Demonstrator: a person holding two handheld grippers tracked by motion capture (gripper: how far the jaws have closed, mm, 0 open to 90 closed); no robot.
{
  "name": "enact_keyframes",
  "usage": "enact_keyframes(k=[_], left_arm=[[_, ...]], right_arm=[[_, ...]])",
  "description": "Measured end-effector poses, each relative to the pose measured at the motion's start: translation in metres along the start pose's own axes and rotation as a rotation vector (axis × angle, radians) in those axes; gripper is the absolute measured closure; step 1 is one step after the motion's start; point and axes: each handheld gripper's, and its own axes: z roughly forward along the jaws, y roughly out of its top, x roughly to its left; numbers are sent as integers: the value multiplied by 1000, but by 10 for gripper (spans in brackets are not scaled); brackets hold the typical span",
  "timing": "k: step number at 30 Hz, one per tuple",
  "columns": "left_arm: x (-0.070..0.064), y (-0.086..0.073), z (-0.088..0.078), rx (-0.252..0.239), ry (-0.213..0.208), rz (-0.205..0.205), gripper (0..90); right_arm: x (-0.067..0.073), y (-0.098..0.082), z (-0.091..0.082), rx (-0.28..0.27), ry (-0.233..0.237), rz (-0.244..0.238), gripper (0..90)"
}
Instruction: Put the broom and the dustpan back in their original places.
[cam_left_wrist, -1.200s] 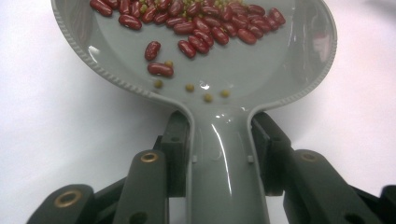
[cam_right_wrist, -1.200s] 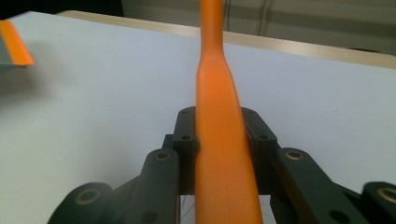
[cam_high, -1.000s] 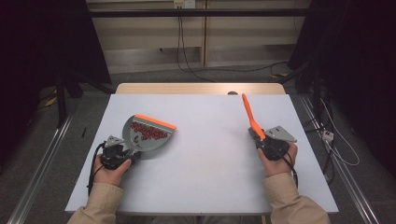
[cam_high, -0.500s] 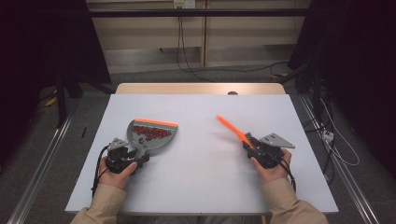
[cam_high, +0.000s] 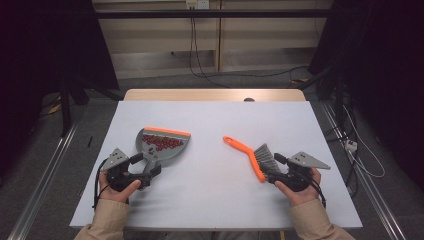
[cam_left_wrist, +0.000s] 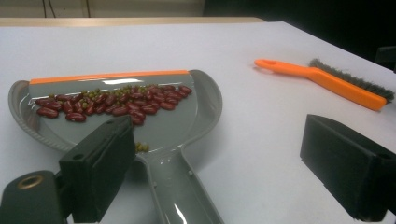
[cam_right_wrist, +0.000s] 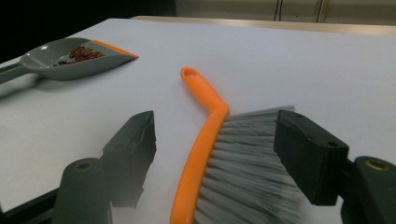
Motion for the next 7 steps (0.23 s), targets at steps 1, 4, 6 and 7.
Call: enact_keyframes(k=[1,4,6,7], left_arm=[[0,0,0,-8,-6,-4,97],[1,0,-2,-17,-11,8,92],[0,0,-2,-17,-11,8,90],[0,-1,-2,-21,-12,9,89]], right_arm=[[0,-1,-1,-4,3,-4,284],[-1,-2,-2,-3,14,-10,278],[0,-3,-2,3,21,-14,271],[1,-3,-2,4,26,-16,268]])
